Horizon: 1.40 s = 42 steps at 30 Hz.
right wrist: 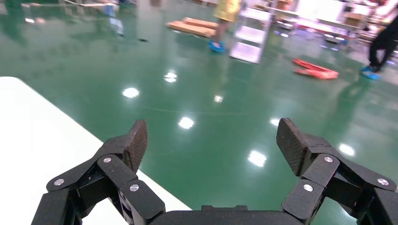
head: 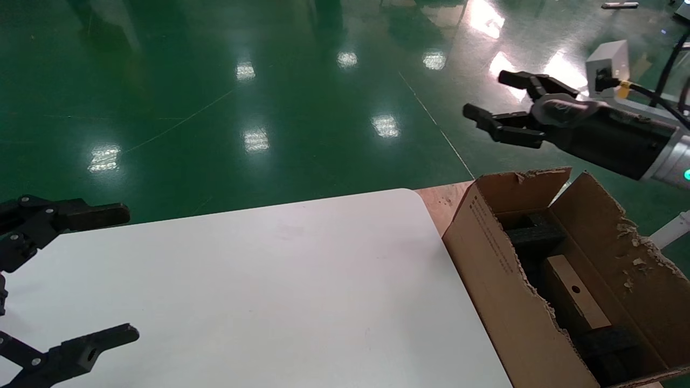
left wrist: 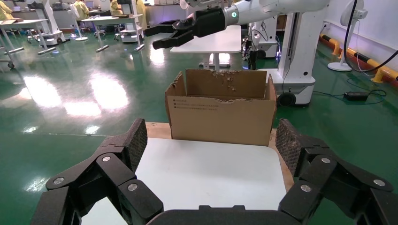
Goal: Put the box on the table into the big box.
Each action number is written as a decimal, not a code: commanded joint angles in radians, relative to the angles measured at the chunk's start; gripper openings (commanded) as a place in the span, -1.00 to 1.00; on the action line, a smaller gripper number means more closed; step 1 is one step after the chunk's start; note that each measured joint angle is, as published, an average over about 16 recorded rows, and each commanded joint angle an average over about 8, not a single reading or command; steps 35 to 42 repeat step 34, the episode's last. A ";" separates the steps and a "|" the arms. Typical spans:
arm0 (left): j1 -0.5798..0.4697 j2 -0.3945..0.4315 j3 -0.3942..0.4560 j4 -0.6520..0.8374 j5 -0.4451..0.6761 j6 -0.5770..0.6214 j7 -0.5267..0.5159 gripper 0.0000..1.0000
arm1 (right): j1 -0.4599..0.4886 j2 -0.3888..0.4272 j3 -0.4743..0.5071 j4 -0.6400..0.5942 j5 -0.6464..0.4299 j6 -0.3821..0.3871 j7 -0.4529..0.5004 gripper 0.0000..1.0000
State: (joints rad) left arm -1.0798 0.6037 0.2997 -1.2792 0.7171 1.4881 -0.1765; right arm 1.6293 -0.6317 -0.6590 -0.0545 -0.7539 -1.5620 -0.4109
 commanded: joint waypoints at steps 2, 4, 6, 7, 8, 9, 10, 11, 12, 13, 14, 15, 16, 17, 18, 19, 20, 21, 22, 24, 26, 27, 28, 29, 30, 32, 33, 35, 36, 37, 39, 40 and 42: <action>0.000 0.000 0.000 0.000 0.000 0.000 0.000 1.00 | -0.042 0.002 0.029 0.102 0.002 0.005 0.046 1.00; 0.000 0.000 0.000 0.000 0.000 0.000 0.000 1.00 | -0.070 0.003 0.048 0.170 0.003 0.008 0.076 1.00; 0.000 0.000 0.000 0.000 0.000 0.000 0.000 1.00 | -0.098 0.004 0.067 0.237 0.004 0.012 0.106 1.00; 0.000 0.000 0.000 0.000 0.000 0.000 0.000 1.00 | -0.113 0.004 0.077 0.272 0.005 0.013 0.122 1.00; 0.000 0.000 0.000 0.000 0.000 0.000 0.000 1.00 | -0.127 0.005 0.087 0.306 0.005 0.015 0.137 1.00; 0.000 0.000 0.000 0.000 0.000 0.000 0.000 1.00 | -0.141 0.005 0.096 0.339 0.006 0.017 0.152 1.00; 0.000 0.000 0.001 0.000 0.000 0.000 0.000 1.00 | -0.155 0.006 0.106 0.374 0.007 0.019 0.167 1.00; 0.000 0.000 0.001 0.000 0.000 0.000 0.000 1.00 | -0.169 0.006 0.116 0.408 0.007 0.020 0.182 1.00; 0.000 0.000 0.001 0.000 0.000 0.000 0.000 1.00 | -0.183 0.007 0.125 0.441 0.008 0.022 0.197 1.00; 0.000 0.000 0.001 0.000 0.000 0.000 0.000 1.00 | -0.197 0.007 0.135 0.475 0.008 0.024 0.213 1.00; 0.000 0.000 0.001 0.000 0.000 0.000 0.000 1.00 | -0.211 0.008 0.144 0.510 0.009 0.025 0.228 1.00; 0.000 0.000 0.001 0.000 -0.001 0.000 0.000 1.00 | -0.225 0.008 0.154 0.543 0.009 0.027 0.243 1.00; 0.000 0.000 0.001 0.000 -0.001 0.000 0.000 1.00 | -0.239 0.009 0.164 0.577 0.010 0.029 0.258 1.00; 0.000 0.000 0.001 0.000 -0.001 0.000 0.000 1.00 | -0.253 0.009 0.173 0.612 0.011 0.030 0.273 1.00; 0.000 0.000 0.001 0.000 -0.001 0.000 0.000 1.00 | -0.267 0.010 0.183 0.645 0.011 0.032 0.288 1.00; 0.000 0.000 0.001 0.000 -0.001 0.000 0.000 1.00 | -0.281 0.010 0.192 0.679 0.012 0.034 0.304 1.00; 0.000 0.000 0.001 0.000 -0.001 0.000 0.001 1.00 | -0.296 0.011 0.202 0.714 0.012 0.035 0.319 1.00; 0.000 0.000 0.001 0.000 -0.001 0.000 0.001 1.00 | -0.309 0.011 0.212 0.747 0.013 0.037 0.334 1.00; 0.000 0.000 0.001 0.000 -0.001 0.000 0.001 1.00 | -0.324 0.012 0.221 0.781 0.014 0.039 0.349 1.00; 0.000 0.000 0.001 0.000 -0.001 -0.001 0.001 1.00 | -0.352 0.013 0.241 0.849 0.015 0.042 0.380 1.00; 0.000 -0.001 0.001 0.000 -0.001 -0.001 0.001 1.00 | -0.380 0.014 0.260 0.918 0.016 0.045 0.410 1.00; 0.000 -0.001 0.001 0.000 -0.001 -0.001 0.001 1.00 | -0.394 0.015 0.269 0.951 0.017 0.047 0.425 1.00; 0.000 -0.001 0.001 0.000 -0.001 -0.001 0.001 1.00 | -0.408 0.015 0.279 0.985 0.017 0.049 0.440 1.00; 0.000 -0.001 0.001 0.000 -0.001 -0.001 0.001 1.00 | -0.422 0.016 0.289 1.019 0.018 0.050 0.456 1.00; 0.000 -0.001 0.002 0.000 -0.001 -0.001 0.001 1.00 | -0.436 0.016 0.298 1.052 0.018 0.052 0.470 1.00; 0.000 -0.001 0.002 0.000 -0.001 -0.001 0.001 1.00 | -0.457 0.017 0.313 1.104 0.019 0.055 0.493 1.00; 0.000 -0.001 0.002 0.000 -0.001 -0.001 0.001 1.00 | -0.464 0.017 0.317 1.120 0.019 0.056 0.501 1.00; 0.000 -0.001 0.002 0.000 -0.001 -0.001 0.001 1.00 | -0.471 0.017 0.322 1.137 0.020 0.056 0.508 1.00; 0.000 -0.001 0.002 0.000 -0.001 -0.001 0.001 1.00 | -0.471 0.017 0.322 1.137 0.020 0.056 0.508 1.00; 0.000 -0.001 0.002 0.000 -0.001 -0.001 0.001 1.00 | -0.471 0.017 0.322 1.137 0.020 0.056 0.508 1.00; 0.000 -0.001 0.002 0.000 -0.001 -0.001 0.001 1.00 | -0.471 0.017 0.322 1.137 0.020 0.056 0.508 1.00; 0.000 -0.001 0.002 0.000 -0.001 -0.001 0.001 1.00 | -0.471 0.017 0.322 1.137 0.020 0.056 0.508 1.00; 0.000 -0.001 0.002 0.000 -0.001 -0.001 0.001 1.00 | -0.471 0.017 0.322 1.137 0.020 0.056 0.508 1.00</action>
